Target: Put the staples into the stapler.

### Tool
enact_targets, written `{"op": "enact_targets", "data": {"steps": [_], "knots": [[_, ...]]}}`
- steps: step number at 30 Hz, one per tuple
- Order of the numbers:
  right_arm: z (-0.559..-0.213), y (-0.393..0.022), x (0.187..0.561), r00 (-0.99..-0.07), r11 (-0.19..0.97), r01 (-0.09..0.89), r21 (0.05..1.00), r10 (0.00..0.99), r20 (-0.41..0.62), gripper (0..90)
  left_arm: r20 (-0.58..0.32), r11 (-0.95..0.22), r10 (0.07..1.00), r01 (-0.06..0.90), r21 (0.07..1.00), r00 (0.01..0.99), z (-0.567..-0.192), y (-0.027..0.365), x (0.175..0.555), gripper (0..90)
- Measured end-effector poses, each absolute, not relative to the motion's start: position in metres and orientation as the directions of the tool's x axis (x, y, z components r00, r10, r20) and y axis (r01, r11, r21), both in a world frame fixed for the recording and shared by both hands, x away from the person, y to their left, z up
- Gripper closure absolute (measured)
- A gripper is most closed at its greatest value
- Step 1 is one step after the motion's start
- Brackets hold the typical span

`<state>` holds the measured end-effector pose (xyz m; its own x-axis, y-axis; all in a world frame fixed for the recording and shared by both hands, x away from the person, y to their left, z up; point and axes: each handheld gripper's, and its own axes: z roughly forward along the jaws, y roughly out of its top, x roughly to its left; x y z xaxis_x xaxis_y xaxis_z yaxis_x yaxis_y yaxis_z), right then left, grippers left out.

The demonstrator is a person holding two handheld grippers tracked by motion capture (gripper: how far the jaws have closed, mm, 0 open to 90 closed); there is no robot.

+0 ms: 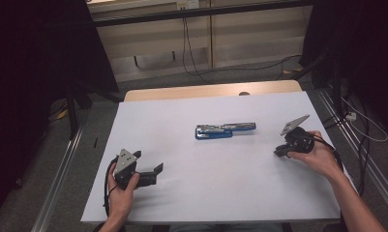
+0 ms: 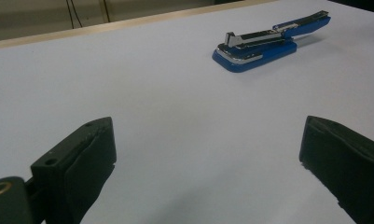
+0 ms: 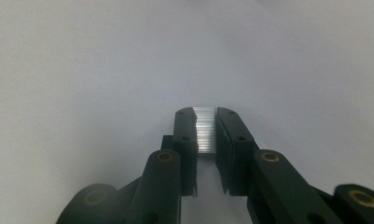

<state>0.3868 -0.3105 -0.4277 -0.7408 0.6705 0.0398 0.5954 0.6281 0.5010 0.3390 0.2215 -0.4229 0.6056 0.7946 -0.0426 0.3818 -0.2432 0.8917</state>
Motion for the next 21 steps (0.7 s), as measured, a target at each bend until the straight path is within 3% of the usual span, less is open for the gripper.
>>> {"op": "enact_targets", "data": {"steps": [21], "knots": [[-0.4240,-0.3142,0.3854,-0.716,0.544,0.598,0.589,0.692,0.087,79.4,-0.031,-0.257,0.782,0.367,0.894,0.622,-0.4223,0.2203,0.3384,4.2]]}}
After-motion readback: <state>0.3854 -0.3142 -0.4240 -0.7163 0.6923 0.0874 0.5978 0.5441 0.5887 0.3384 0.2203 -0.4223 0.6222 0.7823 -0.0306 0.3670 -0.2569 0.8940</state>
